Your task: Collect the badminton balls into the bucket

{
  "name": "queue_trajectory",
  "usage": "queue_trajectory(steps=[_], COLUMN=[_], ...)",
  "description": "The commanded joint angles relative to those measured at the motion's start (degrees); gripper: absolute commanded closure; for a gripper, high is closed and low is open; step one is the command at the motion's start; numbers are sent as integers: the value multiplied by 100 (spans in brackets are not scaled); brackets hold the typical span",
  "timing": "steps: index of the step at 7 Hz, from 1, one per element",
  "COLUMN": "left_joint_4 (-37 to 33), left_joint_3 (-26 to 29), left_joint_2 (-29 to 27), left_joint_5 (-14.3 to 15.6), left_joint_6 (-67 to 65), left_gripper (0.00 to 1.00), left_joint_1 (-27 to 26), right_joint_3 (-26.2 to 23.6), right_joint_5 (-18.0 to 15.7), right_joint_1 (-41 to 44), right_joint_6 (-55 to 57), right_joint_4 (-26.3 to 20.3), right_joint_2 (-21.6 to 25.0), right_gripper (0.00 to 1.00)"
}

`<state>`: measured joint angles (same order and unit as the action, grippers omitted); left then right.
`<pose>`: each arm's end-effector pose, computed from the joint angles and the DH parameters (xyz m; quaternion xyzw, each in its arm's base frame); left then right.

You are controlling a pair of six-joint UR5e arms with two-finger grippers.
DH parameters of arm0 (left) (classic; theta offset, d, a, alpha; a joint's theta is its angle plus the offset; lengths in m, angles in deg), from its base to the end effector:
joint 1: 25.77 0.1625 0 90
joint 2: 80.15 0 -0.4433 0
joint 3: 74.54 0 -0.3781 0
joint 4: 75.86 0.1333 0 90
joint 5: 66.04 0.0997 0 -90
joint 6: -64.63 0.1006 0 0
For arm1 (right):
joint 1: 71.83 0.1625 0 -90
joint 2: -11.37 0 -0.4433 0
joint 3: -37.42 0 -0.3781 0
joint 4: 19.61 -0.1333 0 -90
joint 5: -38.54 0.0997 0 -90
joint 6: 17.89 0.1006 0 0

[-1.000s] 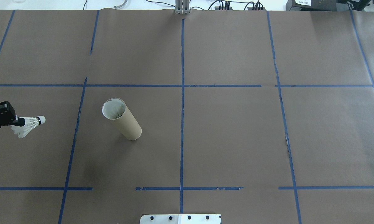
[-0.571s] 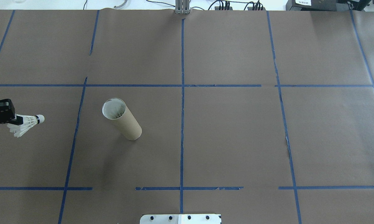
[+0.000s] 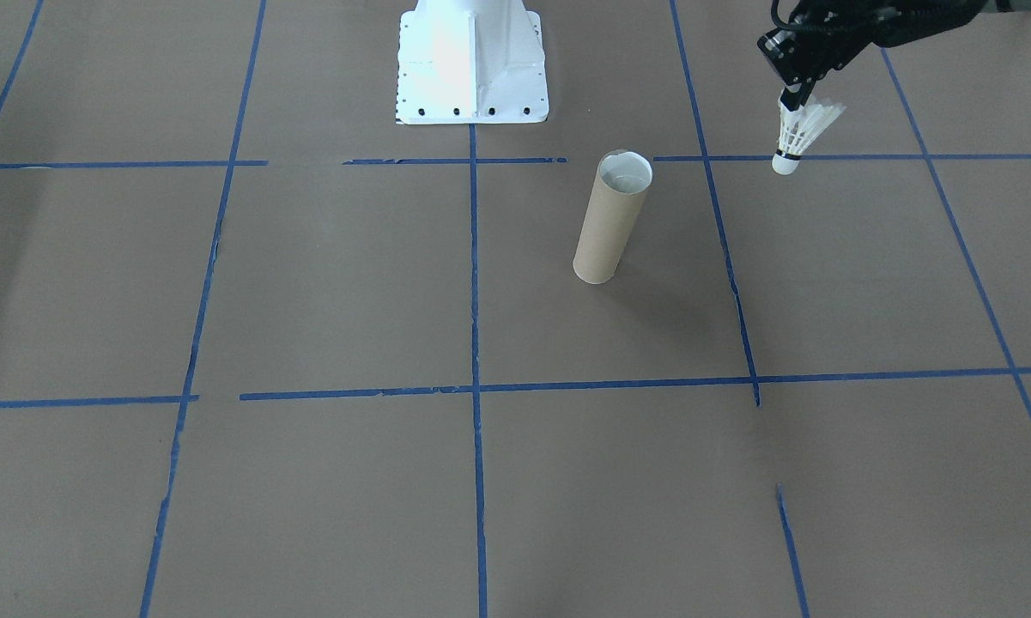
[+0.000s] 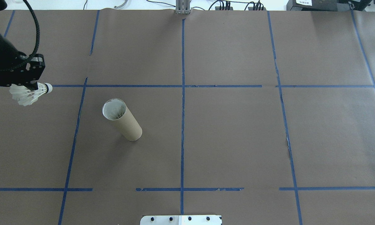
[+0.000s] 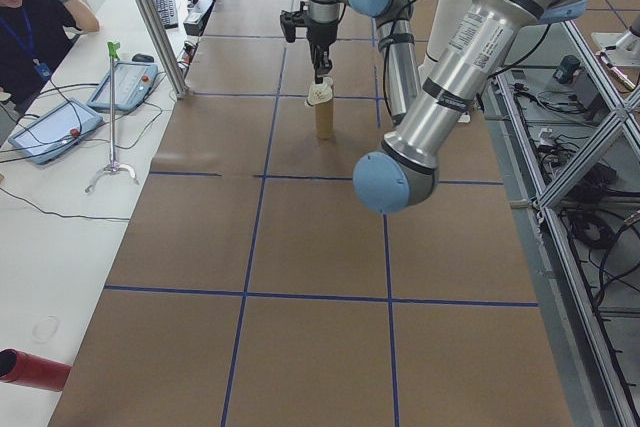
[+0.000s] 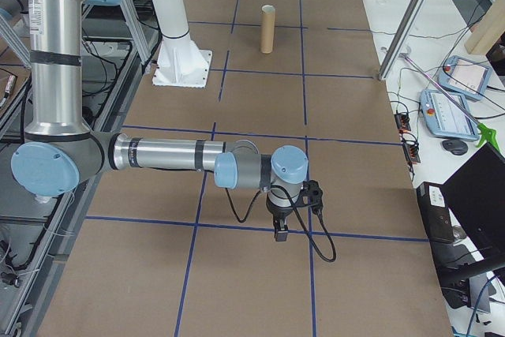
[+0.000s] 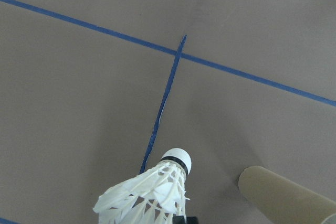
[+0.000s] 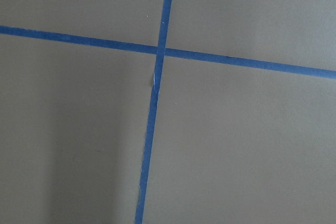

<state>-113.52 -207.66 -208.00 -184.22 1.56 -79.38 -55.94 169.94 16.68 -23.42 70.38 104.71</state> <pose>0.2046 -0.4223 0.1692 -0.0250 0.3355 -0.1583 0.9283 0.0550 -0.4536 0.6803 0.0127 -0.3532 -0.0574 0.9337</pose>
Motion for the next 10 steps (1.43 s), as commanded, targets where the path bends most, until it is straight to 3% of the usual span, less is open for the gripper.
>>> queue_trajectory(steps=[1,4,10], left_joint_4=[690,708,708], left_joint_3=[958,1866,2097], left_joint_2=[-1160,-1839,-1920], left_joint_5=[84,94,93], left_joint_6=[49,40,14], left_gripper=[100,100,100], left_joint_1=[358,720,1107], right_joint_3=[-7,-7,-7], right_joint_5=[0,0,0], right_joint_1=[0,0,0], right_joint_6=[0,0,0], right_joint_4=[0,0,0], right_joint_2=[0,0,0], right_gripper=[0,0,0])
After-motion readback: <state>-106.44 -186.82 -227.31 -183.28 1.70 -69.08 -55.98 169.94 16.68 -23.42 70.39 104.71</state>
